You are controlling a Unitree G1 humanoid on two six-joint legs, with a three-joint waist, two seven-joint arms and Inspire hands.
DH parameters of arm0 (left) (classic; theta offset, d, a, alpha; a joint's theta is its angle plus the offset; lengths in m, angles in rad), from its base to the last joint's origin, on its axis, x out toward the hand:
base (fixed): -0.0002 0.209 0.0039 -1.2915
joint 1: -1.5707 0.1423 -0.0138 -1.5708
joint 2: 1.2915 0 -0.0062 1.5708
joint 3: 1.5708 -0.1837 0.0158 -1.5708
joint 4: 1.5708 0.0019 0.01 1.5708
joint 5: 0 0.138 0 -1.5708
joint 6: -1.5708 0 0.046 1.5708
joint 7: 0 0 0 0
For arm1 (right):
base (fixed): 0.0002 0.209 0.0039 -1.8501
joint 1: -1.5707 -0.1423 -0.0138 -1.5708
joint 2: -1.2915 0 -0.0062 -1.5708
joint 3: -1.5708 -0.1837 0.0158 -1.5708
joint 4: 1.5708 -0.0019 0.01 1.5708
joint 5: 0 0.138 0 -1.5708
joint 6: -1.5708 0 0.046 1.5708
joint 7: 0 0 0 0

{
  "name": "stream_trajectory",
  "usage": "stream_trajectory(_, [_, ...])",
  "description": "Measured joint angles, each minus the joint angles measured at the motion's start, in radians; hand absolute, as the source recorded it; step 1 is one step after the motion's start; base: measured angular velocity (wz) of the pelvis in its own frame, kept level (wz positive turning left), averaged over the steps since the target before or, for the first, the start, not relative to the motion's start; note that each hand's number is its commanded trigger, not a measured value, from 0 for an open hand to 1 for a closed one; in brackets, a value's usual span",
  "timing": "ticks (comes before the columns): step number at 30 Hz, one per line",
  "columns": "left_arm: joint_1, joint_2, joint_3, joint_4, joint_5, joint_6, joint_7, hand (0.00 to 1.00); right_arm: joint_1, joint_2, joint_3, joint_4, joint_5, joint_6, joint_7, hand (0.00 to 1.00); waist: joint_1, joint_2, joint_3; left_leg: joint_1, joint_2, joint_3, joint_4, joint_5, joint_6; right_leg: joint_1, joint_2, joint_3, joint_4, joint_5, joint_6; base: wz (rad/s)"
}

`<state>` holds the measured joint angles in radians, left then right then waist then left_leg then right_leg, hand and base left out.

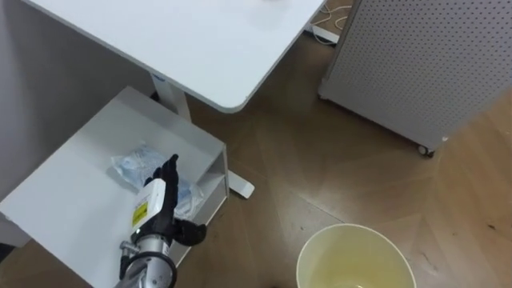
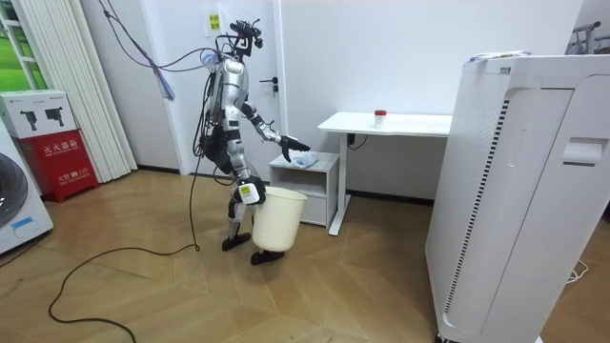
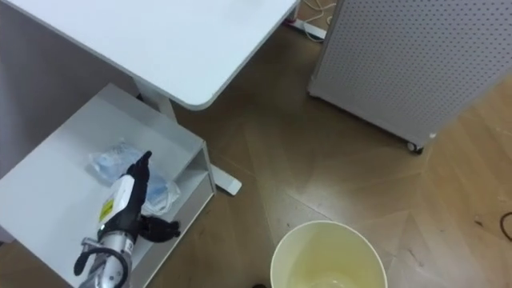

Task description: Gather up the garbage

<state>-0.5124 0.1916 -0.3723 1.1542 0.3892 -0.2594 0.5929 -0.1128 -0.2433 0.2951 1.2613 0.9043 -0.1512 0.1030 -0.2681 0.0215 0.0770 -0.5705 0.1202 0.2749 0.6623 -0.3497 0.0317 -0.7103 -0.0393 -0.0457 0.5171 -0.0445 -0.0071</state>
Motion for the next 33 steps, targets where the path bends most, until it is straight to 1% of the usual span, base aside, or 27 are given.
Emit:
stream_trajectory(3, [-0.003,0.010,-0.001,0.024,0.021,0.011,0.015,0.00,-0.003,0.000,0.000,0.000,0.001,0.000,-0.003,1.00,0.002,0.003,-0.0006,-0.008,0.006,0.001,0.006,-0.001,-0.002,-0.008,0.008,0.006,0.001,0.001,-0.002,-0.01])
stream_trajectory(4, [-0.003,0.016,-0.001,0.027,0.021,0.018,0.015,0.00,-0.006,0.000,0.000,0.000,0.000,-0.001,-0.003,1.00,0.003,0.004,-0.0008,-0.013,0.006,0.001,0.007,0.000,-0.003,-0.014,0.010,0.010,0.003,0.002,-0.002,-0.04])
stream_trajectory(7, [-0.003,0.024,0.004,0.039,0.022,0.032,0.015,0.00,-0.006,0.000,-0.001,0.001,0.000,0.000,-0.002,1.00,0.006,0.004,-0.0007,-0.016,0.006,0.009,0.007,0.000,-0.003,-0.024,0.011,0.016,0.007,0.002,-0.003,-0.07])
stream_trajectory(9, [-0.008,0.025,0.018,0.054,0.039,0.052,0.015,0.00,-0.006,0.000,-0.003,0.000,0.001,0.002,0.000,1.00,0.007,0.005,-0.0007,-0.022,0.007,0.016,0.007,0.000,-0.003,-0.035,0.010,0.017,0.008,0.004,-0.005,-0.09])
stream_trajectory(15, [-0.022,0.025,0.018,0.078,0.075,0.111,0.015,0.00,-0.009,0.000,-0.002,0.001,0.039,0.036,0.000,1.00,0.010,0.006,-0.0002,-0.033,0.008,0.022,0.005,0.000,-0.003,-0.047,0.009,0.017,0.008,0.007,-0.006,-0.02])
stream_trajectory(17, [-0.026,0.025,0.018,0.083,0.086,0.125,0.014,0.00,-0.009,0.000,-0.002,0.001,0.040,0.040,0.000,1.00,0.011,0.007,-0.0002,-0.033,0.008,0.020,0.004,0.000,-0.003,-0.047,0.009,0.017,0.005,0.007,-0.006,0.00])
stream_trajectory(18, [-0.028,0.025,0.018,0.086,0.086,0.132,0.014,0.08,-0.009,0.000,-0.002,0.000,0.041,0.042,-0.001,1.00,0.012,0.007,-0.0002,-0.033,0.007,0.021,0.002,0.000,-0.003,-0.047,0.009,0.017,0.003,0.007,-0.006,0.00])
stream_trajectory(19, [-0.029,0.026,0.018,0.086,0.086,0.137,0.014,0.12,-0.009,0.000,-0.002,0.000,0.042,0.042,-0.001,1.00,0.014,0.007,-0.0004,-0.033,0.007,0.020,0.001,0.000,-0.003,-0.047,0.009,0.017,0.001,0.008,-0.006,0.00])
stream_trajectory(20, [-0.029,0.025,0.018,0.086,0.086,0.145,0.014,0.11,-0.008,0.000,-0.002,0.000,0.051,0.043,-0.001,1.00,0.021,0.008,-0.0007,-0.033,0.007,0.021,-0.001,0.000,-0.003,-0.047,0.009,0.016,-0.001,0.009,-0.006,0.00])
stream_trajectory(22, [-0.029,0.026,0.018,0.086,0.087,0.153,0.014,0.02,-0.004,0.000,-0.002,0.000,0.068,0.044,-0.002,1.00,0.029,0.008,-0.0006,-0.033,0.007,0.021,-0.006,0.000,-0.004,-0.047,0.010,0.015,-0.004,0.009,-0.006,0.00])
stream_trajectory(23, [-0.029,0.026,0.019,0.086,0.088,0.156,0.014,0.00,-0.004,0.000,-0.002,0.000,0.072,0.044,-0.003,1.00,0.031,0.009,-0.0006,-0.033,0.007,0.021,-0.006,0.000,-0.004,-0.047,0.010,0.015,-0.005,0.009,-0.006,0.00])
stream_trajectory(26, [-0.031,0.031,0.035,0.086,0.108,0.172,0.014,0.05,-0.006,0.000,-0.002,0.000,0.073,0.043,-0.004,1.00,0.033,0.011,-0.0016,-0.035,0.007,0.017,-0.011,0.001,-0.004,-0.047,0.010,0.012,-0.013,0.010,-0.005,0.00])
stream_trajectory(27, [-0.033,0.031,0.036,0.086,0.108,0.178,0.013,0.12,-0.006,0.000,-0.002,0.000,0.074,0.043,-0.003,1.00,0.033,0.011,-0.0018,-0.035,0.006,0.017,-0.013,0.001,-0.004,-0.046,0.009,0.012,-0.016,0.010,-0.004,0.00])
stream_trajectory(28, [-0.034,0.031,0.035,0.086,0.109,0.185,0.012,0.23,-0.006,0.001,-0.001,-0.001,0.076,0.044,-0.003,1.00,0.031,0.011,-0.0018,-0.035,0.006,0.017,-0.014,0.001,-0.004,-0.046,0.009,0.012,-0.016,0.010,-0.004,0.00])
stream_trajectory(29, [-0.034,0.031,0.035,0.086,0.109,0.189,0.011,0.46,-0.006,0.002,-0.001,-0.001,0.075,0.044,-0.003,1.00,0.031,0.011,-0.0018,-0.035,0.005,0.017,-0.015,0.001,-0.003,-0.046,0.009,0.012,-0.017,0.010,-0.004,0.00])
stream_trajectory(30, [-0.034,0.032,0.035,0.086,0.110,0.194,0.009,0.52,-0.006,0.002,-0.001,-0.001,0.075,0.046,-0.003,1.00,0.030,0.011,-0.0018,-0.035,0.005,0.017,-0.017,0.001,-0.003,-0.047,0.008,0.012,-0.018,0.010,-0.004,0.00])
stream_trajectory(33, [-0.034,0.032,0.036,0.087,0.118,0.212,0.005,0.80,-0.006,0.001,-0.001,-0.003,0.076,0.054,-0.005,1.00,0.030,0.011,-0.0018,-0.035,0.005,0.017,-0.021,0.001,-0.004,-0.047,0.009,0.012,-0.022,0.010,-0.003,0.00])
